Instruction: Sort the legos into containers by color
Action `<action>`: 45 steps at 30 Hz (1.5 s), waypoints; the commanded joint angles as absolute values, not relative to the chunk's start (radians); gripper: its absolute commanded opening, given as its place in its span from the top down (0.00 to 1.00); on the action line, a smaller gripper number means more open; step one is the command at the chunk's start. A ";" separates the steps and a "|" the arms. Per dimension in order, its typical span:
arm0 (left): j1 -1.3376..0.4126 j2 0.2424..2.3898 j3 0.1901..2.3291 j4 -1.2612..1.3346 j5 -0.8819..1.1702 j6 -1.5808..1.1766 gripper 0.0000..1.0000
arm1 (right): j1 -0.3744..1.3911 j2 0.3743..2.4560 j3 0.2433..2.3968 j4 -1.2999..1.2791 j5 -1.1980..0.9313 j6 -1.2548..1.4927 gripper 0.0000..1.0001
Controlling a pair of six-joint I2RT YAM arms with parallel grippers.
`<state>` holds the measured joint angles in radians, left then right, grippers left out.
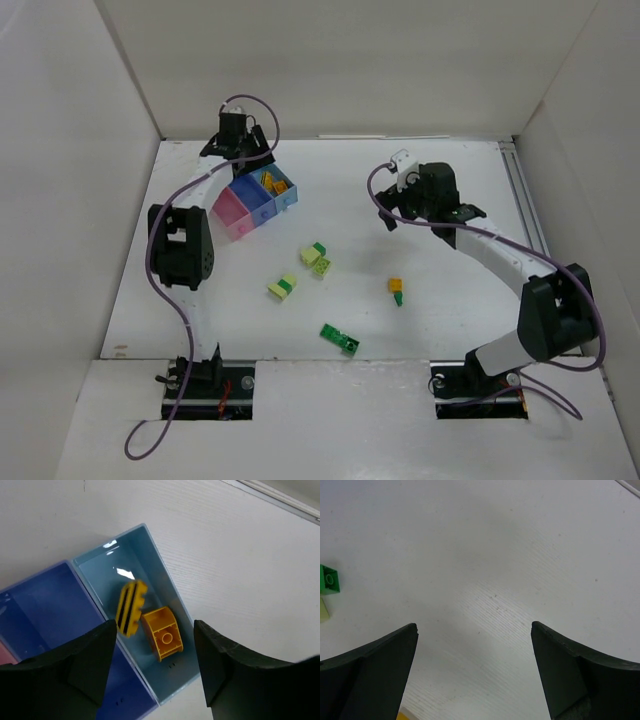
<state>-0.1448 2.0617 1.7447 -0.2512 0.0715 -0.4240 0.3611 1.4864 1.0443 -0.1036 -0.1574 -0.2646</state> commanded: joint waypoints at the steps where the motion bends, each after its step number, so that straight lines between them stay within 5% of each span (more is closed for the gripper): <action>1: -0.155 1.921 1.698 -0.210 0.100 -0.391 0.40 | 0.379 1.440 1.032 -0.086 -0.103 -0.213 0.01; 4: -0.169 1.864 1.658 -0.210 0.100 -0.367 0.28 | 0.399 1.419 1.032 -0.175 -0.029 -0.121 0.01; 8: -0.216 1.772 1.590 -0.200 0.100 -0.344 0.00 | 0.449 1.445 1.009 -0.371 0.100 0.032 0.01; 19: -0.279 1.539 1.338 -0.160 0.095 -0.353 0.00 | 0.632 1.515 0.910 -0.520 0.132 0.248 0.05; 25: -0.310 1.459 1.249 -0.141 0.074 -0.383 0.00 | 0.620 1.537 0.865 -0.500 0.160 0.308 0.16; 34: -0.319 1.445 1.244 -0.137 0.086 -0.393 0.00 | 0.600 1.487 0.801 -0.445 0.103 0.285 0.61; 40: -0.328 1.445 1.235 -0.106 0.228 -0.393 0.00 | 0.620 1.320 0.765 -0.277 0.054 0.117 0.75; 45: -0.337 1.463 1.216 -0.046 0.570 -0.355 0.00 | 0.629 1.152 0.730 -0.094 -0.096 -0.107 0.77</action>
<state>-0.3214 1.4891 1.2255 -0.1181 0.3218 -0.3820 0.6136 1.2488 0.7372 -0.2955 0.0135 0.0624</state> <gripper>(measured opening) 0.997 0.428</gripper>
